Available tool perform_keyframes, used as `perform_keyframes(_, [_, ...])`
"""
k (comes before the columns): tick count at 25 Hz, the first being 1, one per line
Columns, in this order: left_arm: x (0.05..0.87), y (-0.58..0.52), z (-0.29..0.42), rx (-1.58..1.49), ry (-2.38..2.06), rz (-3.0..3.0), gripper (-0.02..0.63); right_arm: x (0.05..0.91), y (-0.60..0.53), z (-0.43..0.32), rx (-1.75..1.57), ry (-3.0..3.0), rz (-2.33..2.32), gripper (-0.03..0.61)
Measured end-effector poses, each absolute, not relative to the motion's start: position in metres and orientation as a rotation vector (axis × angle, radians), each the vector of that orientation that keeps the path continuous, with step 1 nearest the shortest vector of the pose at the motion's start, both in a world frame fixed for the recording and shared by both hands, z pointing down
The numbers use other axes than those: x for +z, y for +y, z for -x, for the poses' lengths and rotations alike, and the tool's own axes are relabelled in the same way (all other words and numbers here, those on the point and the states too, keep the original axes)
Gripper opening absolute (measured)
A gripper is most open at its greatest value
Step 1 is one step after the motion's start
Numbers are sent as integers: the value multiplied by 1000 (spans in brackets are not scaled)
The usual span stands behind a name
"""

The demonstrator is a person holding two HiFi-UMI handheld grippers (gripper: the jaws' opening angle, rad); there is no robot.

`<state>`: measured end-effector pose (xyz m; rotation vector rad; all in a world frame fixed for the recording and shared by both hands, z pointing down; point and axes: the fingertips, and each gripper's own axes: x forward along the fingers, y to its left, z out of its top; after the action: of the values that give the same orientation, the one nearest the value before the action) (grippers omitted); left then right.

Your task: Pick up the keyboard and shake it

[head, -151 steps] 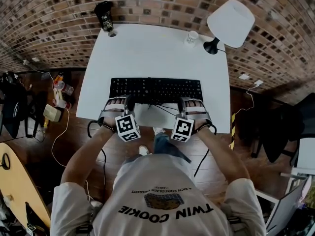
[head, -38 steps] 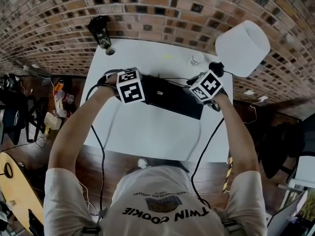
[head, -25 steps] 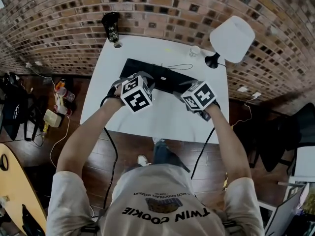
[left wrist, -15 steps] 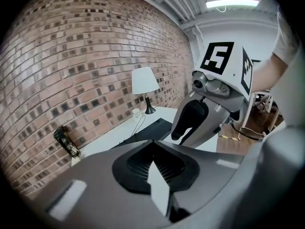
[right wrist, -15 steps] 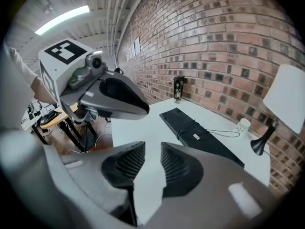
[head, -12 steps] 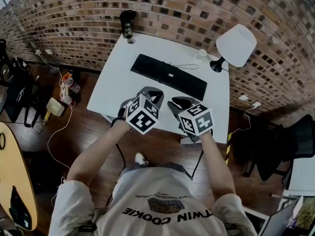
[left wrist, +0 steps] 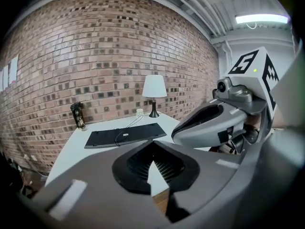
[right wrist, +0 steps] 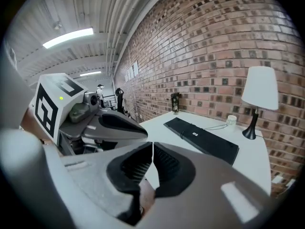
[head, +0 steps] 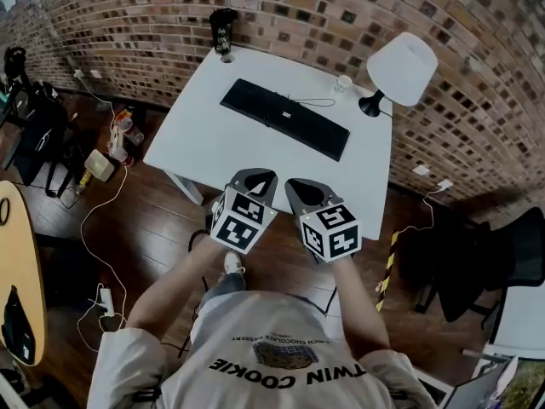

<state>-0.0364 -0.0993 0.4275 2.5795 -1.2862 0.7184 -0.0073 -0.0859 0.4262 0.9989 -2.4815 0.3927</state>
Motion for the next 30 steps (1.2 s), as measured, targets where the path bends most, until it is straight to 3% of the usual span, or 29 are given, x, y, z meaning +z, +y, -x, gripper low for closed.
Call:
perform_keyframes(14, [424,-3,-81,540,-1492,-2447,6,430,9,-115,394,-2548,-1047,2])
perform_keyframes(30, [414,89,-145,531,-1626,-2343,6,420,99,-175,400,-2633,-919,2])
